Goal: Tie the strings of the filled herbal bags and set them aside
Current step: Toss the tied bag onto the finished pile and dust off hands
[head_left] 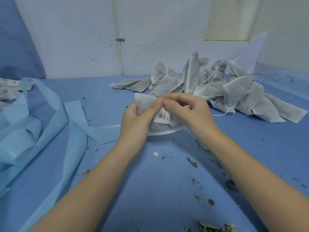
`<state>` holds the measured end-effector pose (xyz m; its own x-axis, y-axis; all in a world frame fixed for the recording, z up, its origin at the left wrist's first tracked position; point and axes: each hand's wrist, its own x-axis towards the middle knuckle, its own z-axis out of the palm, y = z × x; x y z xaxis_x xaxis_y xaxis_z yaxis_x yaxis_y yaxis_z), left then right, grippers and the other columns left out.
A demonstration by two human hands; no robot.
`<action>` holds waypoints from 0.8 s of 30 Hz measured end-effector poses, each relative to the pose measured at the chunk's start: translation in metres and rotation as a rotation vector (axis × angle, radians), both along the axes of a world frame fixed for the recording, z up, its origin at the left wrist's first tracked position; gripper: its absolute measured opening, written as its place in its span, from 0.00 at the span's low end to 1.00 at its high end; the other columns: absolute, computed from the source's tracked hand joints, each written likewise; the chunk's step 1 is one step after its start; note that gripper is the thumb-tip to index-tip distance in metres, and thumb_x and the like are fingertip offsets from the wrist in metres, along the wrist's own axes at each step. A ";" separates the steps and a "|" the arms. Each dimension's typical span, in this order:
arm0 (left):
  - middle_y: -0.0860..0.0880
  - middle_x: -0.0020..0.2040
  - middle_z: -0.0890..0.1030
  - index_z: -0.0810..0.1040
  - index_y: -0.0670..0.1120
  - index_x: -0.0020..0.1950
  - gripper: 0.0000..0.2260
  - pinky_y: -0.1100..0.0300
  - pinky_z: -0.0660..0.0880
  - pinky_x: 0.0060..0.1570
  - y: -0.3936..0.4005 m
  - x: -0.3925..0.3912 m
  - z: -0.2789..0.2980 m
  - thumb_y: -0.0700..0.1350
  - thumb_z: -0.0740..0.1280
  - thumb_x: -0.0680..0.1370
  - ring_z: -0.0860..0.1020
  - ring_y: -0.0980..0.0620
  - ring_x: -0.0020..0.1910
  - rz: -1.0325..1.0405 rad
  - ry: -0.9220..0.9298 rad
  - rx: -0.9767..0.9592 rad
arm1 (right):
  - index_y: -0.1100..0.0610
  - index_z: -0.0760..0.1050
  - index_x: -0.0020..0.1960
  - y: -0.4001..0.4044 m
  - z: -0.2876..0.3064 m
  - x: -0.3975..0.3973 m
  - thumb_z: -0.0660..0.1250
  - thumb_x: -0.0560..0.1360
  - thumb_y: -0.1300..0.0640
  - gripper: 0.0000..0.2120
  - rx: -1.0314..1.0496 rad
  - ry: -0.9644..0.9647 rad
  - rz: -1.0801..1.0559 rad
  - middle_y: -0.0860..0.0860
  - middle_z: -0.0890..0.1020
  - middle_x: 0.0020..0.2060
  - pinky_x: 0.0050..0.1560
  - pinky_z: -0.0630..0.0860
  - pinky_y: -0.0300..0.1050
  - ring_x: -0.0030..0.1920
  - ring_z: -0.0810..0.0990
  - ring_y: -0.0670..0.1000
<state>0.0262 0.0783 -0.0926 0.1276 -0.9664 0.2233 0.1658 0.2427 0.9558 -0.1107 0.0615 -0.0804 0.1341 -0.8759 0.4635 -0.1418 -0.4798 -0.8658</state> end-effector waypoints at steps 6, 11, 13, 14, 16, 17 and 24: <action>0.50 0.38 0.84 0.81 0.45 0.43 0.03 0.63 0.76 0.37 -0.006 0.002 0.003 0.44 0.71 0.74 0.81 0.54 0.37 0.252 0.091 0.052 | 0.44 0.72 0.57 0.001 -0.006 0.006 0.80 0.63 0.54 0.27 0.080 -0.021 -0.098 0.42 0.78 0.50 0.47 0.76 0.35 0.45 0.79 0.40; 0.48 0.45 0.83 0.80 0.43 0.49 0.10 0.57 0.77 0.45 -0.006 0.000 0.001 0.48 0.72 0.73 0.82 0.49 0.44 0.419 0.097 0.113 | 0.54 0.69 0.48 -0.001 -0.018 0.022 0.77 0.66 0.60 0.18 0.258 -0.263 -0.006 0.53 0.76 0.50 0.44 0.81 0.49 0.44 0.80 0.49; 0.47 0.45 0.83 0.79 0.41 0.49 0.13 0.56 0.77 0.47 -0.005 -0.001 0.001 0.50 0.72 0.72 0.81 0.48 0.44 0.425 0.110 0.141 | 0.57 0.70 0.48 -0.005 -0.019 0.026 0.75 0.68 0.64 0.16 0.329 -0.401 0.049 0.55 0.77 0.47 0.41 0.81 0.45 0.43 0.81 0.51; 0.46 0.46 0.82 0.78 0.40 0.50 0.16 0.55 0.78 0.47 -0.004 -0.001 0.002 0.51 0.72 0.72 0.82 0.47 0.43 0.404 0.138 0.164 | 0.58 0.70 0.48 -0.008 -0.017 0.028 0.74 0.69 0.66 0.14 0.351 -0.462 0.037 0.56 0.78 0.45 0.39 0.80 0.43 0.41 0.80 0.51; 0.44 0.46 0.83 0.75 0.41 0.54 0.19 0.52 0.81 0.45 -0.002 -0.002 0.004 0.53 0.70 0.73 0.84 0.46 0.40 0.327 0.221 0.204 | 0.58 0.71 0.46 -0.016 -0.009 0.036 0.73 0.70 0.65 0.12 0.353 -0.530 -0.117 0.54 0.77 0.42 0.39 0.79 0.41 0.36 0.79 0.47; 0.43 0.45 0.83 0.73 0.42 0.54 0.18 0.52 0.82 0.43 -0.001 -0.003 0.004 0.53 0.69 0.74 0.84 0.46 0.37 0.291 0.246 0.216 | 0.58 0.70 0.45 -0.021 -0.001 0.042 0.73 0.70 0.64 0.11 0.325 -0.534 -0.207 0.52 0.76 0.42 0.41 0.80 0.41 0.33 0.78 0.44; 0.47 0.40 0.82 0.71 0.48 0.47 0.06 0.45 0.79 0.50 -0.005 -0.001 0.008 0.50 0.61 0.78 0.83 0.43 0.41 0.367 0.108 0.175 | 0.40 0.66 0.72 -0.037 0.035 0.097 0.65 0.70 0.33 0.32 0.243 0.058 0.350 0.41 0.66 0.73 0.71 0.64 0.49 0.67 0.70 0.40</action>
<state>0.0255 0.0737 -0.0848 0.4842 -0.8746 0.0259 0.2004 0.1397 0.9697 -0.0133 0.0245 -0.0449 0.4622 -0.8558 0.2321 -0.0582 -0.2905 -0.9551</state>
